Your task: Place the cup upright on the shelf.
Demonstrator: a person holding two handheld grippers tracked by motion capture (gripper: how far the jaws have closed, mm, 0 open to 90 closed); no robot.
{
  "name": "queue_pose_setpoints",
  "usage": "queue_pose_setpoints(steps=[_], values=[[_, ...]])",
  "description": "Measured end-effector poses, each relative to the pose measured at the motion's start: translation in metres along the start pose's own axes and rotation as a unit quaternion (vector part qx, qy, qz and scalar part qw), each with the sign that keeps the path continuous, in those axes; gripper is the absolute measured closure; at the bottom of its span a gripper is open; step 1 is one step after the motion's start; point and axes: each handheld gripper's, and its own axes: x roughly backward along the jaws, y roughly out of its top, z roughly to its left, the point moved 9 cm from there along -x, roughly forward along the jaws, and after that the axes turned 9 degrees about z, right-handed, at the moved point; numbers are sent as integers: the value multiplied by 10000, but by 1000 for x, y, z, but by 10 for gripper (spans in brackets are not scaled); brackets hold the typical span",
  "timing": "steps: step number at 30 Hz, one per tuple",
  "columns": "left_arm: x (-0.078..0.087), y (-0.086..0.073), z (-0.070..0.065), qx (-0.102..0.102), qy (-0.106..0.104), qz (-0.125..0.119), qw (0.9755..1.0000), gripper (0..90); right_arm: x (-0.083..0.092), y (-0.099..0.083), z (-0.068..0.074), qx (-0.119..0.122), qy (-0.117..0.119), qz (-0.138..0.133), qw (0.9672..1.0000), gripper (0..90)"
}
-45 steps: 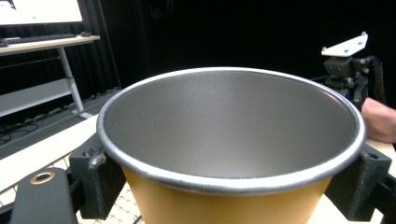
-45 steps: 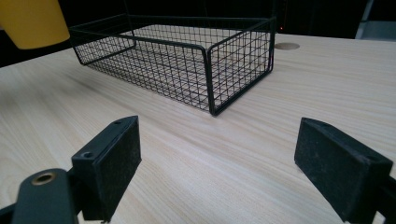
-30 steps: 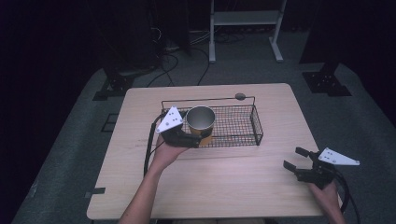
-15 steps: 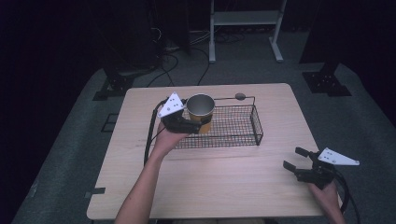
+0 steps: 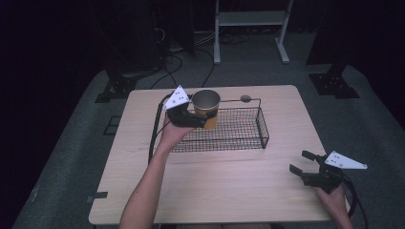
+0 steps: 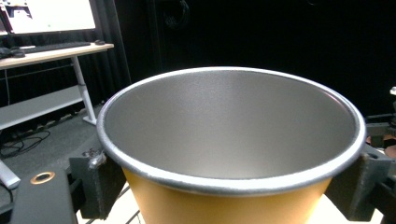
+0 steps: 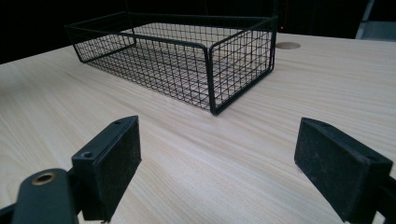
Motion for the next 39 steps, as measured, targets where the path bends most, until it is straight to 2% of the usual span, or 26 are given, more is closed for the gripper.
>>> queue_pose_setpoints(steps=[12, 16, 21, 24, 29, 32, 36, 39], values=[[-25, -4, 14, -54, -115, 243, 9996, 135, -1, 0, 0, -18, -9, 27, 10000, 135], [-33, -7, 17, 53, -224, 218, 9995, 135, 0, 0, 0, -10, 3, 21, 10000, 135], [-41, -9, 18, 35, -340, 106, 9994, 135, 0, 0, 1, -3, 13, 24, 10000, 136], [-44, -13, 19, 7, -366, 133, 9992, 135, -1, 0, 1, 16, 13, 35, 10000, 136], [-49, -23, 23, -38, -430, 286, 9987, 134, -1, -1, 1, 5, 27, 36, 10000, 138], [-52, -29, 26, 3, -452, 317, 9985, 133, -1, -1, 1, 8, 30, 38, 10000, 138], [-58, -36, 26, -143, -524, 466, 9974, 133, -1, -1, 2, 15, 36, 36, 10000, 138], [-62, -44, 25, -170, -577, 633, 9962, 133, 0, -1, 1, 1, 44, 33, 10000, 137]])
